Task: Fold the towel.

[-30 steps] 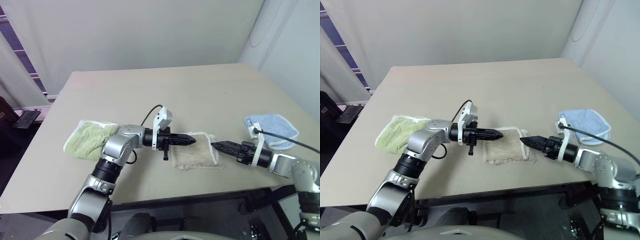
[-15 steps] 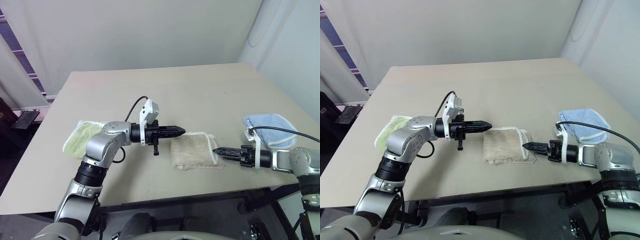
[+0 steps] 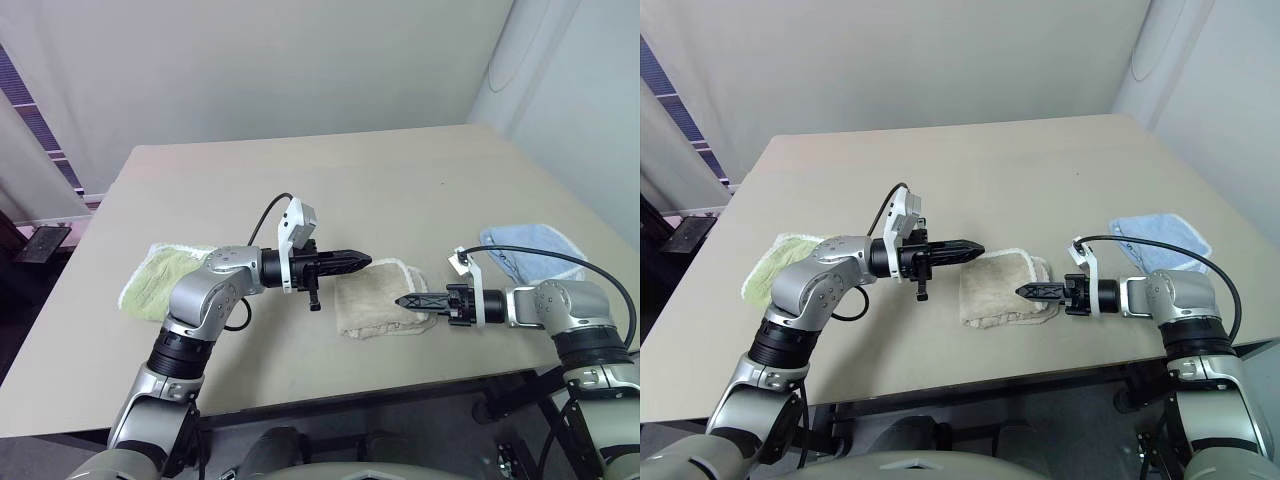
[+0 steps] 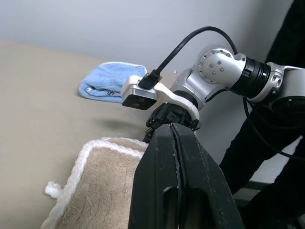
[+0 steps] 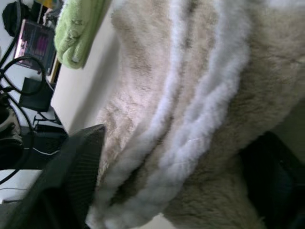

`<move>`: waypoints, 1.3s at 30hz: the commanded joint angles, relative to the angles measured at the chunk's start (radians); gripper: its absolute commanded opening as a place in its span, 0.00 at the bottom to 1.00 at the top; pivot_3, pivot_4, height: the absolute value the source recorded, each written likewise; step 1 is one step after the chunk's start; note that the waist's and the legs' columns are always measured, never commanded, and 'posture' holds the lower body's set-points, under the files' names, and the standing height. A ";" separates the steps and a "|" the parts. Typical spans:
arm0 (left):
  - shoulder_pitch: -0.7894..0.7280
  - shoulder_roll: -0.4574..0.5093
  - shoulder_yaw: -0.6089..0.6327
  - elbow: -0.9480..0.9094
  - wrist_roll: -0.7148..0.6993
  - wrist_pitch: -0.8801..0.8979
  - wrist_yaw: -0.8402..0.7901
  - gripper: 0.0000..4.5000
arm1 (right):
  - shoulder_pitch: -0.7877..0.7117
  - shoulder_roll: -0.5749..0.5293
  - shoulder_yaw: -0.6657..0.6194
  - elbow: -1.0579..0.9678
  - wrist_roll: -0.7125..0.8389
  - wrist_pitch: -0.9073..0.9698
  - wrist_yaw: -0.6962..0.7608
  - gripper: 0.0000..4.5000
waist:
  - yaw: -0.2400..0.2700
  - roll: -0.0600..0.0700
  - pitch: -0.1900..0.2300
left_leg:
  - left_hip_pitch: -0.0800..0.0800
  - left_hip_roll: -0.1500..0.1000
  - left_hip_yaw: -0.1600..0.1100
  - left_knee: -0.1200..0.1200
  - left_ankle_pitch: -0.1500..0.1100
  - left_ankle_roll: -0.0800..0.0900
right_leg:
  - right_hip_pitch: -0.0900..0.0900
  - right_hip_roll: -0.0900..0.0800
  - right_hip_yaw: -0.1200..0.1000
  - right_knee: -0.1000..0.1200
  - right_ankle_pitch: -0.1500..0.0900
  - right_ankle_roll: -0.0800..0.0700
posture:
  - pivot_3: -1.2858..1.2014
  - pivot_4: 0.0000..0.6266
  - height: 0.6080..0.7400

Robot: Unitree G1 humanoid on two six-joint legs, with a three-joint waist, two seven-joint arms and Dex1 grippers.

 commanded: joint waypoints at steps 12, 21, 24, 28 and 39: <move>-0.020 0.000 -0.007 0.005 0.000 -0.054 -0.003 0.00 | 0.096 0.045 -0.115 -0.145 -0.015 -0.013 -0.125 0.01 | 0.004 0.000 0.000 | 0.000 0.000 0.000 0.000 0.000 0.000 | 0.000 0.000 0.000 -0.001 0.000 0.000 | 0.52 0.00 1.00; -0.045 -0.015 -0.030 0.067 0.022 -0.081 -0.027 0.00 | 0.066 0.277 -0.727 -0.447 0.240 -0.070 -0.615 0.01 | 0.012 0.003 0.001 | -0.001 -0.001 0.000 -0.001 0.000 0.000 | -0.002 0.000 0.001 0.000 0.001 0.002 | 0.52 0.00 1.00; -0.057 -0.032 -0.037 0.096 0.028 -0.092 -0.033 0.00 | 0.045 0.334 -0.831 -0.527 0.253 -0.191 -0.778 0.01 | 0.022 0.003 0.001 | -0.001 -0.001 0.000 -0.003 0.000 0.000 | -0.002 0.000 0.001 -0.001 0.001 0.002 | 0.52 0.00 1.00; -0.073 -0.056 -0.041 0.130 0.038 -0.102 -0.036 0.00 | 0.009 0.359 -0.917 -0.530 0.262 -0.337 -0.930 0.01 | 0.025 0.004 0.002 | -0.001 -0.001 0.001 -0.003 0.000 0.000 | -0.002 0.000 0.001 -0.001 0.000 0.000 | 0.52 0.00 1.00; -0.046 -0.093 -0.047 0.126 0.040 -0.101 -0.015 0.00 | -0.014 0.380 -1.027 -0.345 0.350 -0.530 -1.187 0.01 | 0.018 0.010 0.000 | -0.001 0.000 0.001 -0.003 0.001 0.002 | 0.000 0.000 0.002 0.000 0.000 0.000 | 0.52 0.00 1.00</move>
